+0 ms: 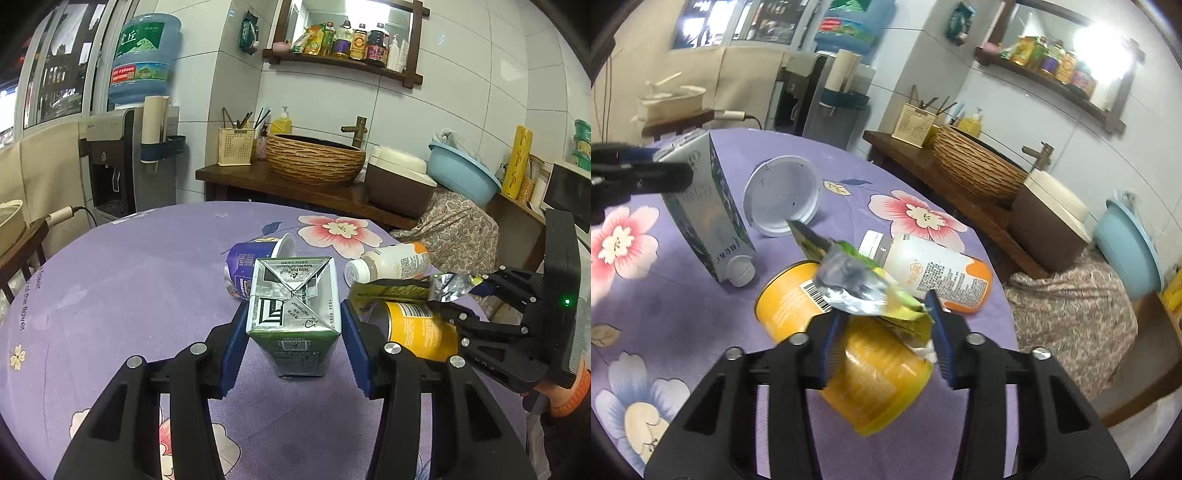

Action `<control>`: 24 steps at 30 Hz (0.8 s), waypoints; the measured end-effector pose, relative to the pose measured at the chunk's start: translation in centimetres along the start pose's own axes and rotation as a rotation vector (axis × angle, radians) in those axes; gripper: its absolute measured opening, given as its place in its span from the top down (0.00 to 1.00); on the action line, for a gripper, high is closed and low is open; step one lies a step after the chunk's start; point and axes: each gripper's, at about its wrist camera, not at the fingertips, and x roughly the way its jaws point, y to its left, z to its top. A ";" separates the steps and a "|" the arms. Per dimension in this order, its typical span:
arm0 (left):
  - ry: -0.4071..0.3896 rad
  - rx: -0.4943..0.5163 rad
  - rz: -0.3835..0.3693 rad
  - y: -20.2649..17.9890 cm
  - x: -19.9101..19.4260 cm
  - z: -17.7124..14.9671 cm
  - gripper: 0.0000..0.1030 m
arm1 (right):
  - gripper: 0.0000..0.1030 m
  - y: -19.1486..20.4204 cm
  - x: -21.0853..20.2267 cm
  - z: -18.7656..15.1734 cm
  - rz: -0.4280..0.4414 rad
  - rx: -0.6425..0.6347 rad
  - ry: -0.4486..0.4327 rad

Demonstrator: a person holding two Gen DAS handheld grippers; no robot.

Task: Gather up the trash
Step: 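Grasp the yellow snack wrapper with the right gripper while the left gripper holds the carton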

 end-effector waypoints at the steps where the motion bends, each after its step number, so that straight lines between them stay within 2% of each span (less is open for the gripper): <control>1: 0.000 0.000 0.000 -0.1 0.0 0.0 0.53 | 0.76 0.0 0.1 0.0 0.004 -0.006 0.002; 4: -0.002 0.005 0.002 0.0 0.0 0.0 0.53 | 0.85 0.1 0.1 0.1 0.024 -0.020 0.008; 8: -0.002 0.007 0.001 -0.1 0.0 0.0 0.53 | 0.90 1.4 -0.6 0.0 -0.002 -0.094 -0.017; 13: -0.004 0.004 0.002 -0.1 -0.1 -0.1 0.53 | 0.97 2.0 -2.1 0.5 -0.015 -0.101 -0.068; 24: -0.006 -0.013 -0.001 0.5 -0.2 0.1 0.53 | 0.98 2.0 -7.2 1.8 -0.012 0.004 -0.159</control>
